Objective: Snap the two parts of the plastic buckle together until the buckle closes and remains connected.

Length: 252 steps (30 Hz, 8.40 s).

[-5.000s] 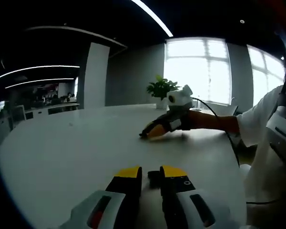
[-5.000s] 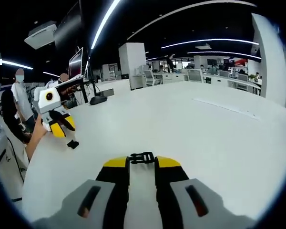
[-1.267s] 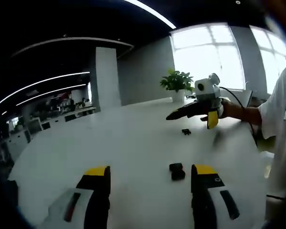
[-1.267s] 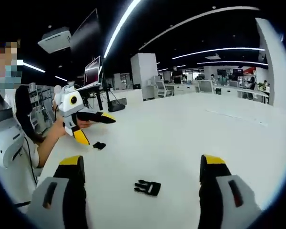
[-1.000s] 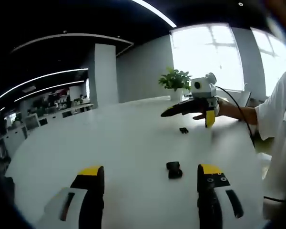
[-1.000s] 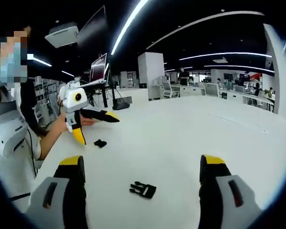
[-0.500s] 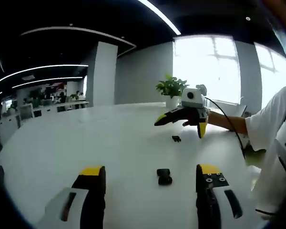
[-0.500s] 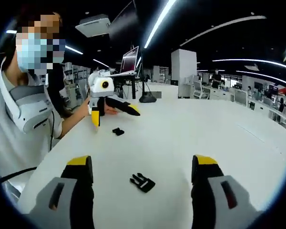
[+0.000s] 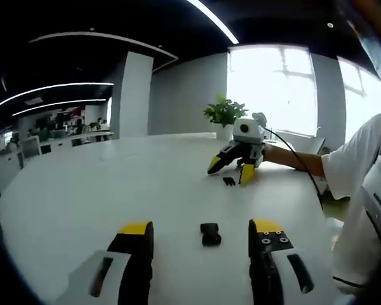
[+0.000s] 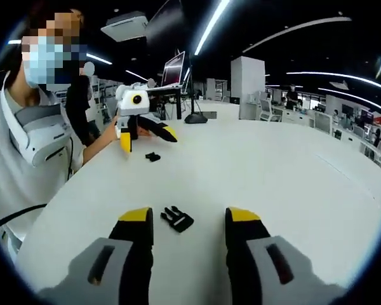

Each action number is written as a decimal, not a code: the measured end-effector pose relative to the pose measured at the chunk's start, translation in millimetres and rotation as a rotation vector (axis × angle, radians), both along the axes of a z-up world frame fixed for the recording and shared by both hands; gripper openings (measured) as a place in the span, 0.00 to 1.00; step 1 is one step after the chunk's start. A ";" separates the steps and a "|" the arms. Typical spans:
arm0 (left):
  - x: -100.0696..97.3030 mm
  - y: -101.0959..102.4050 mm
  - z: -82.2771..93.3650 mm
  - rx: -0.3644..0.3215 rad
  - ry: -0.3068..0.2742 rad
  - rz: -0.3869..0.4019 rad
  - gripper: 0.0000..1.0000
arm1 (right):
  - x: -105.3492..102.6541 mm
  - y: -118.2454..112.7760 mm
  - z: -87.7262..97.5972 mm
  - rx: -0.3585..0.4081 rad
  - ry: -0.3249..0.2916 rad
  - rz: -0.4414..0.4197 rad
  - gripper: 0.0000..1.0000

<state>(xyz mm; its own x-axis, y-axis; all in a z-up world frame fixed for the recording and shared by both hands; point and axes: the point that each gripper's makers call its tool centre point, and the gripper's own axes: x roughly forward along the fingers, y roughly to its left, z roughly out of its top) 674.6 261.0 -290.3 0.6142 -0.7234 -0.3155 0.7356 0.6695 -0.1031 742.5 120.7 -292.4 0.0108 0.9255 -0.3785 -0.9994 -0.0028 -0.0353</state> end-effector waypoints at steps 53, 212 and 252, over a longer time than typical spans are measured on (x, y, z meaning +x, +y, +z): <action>-3.1 -1.1 -12.0 0.091 0.011 -0.049 0.15 | -6.3 -5.5 -0.2 -0.027 -0.013 0.029 0.11; 9.8 -58.1 -8.9 0.130 0.056 -0.469 0.12 | -50.7 46.1 7.3 -0.019 -0.009 -0.092 0.11; -0.7 -72.0 -12.2 0.143 0.036 -0.549 0.11 | -65.3 50.7 -1.9 -0.042 -0.044 0.046 0.10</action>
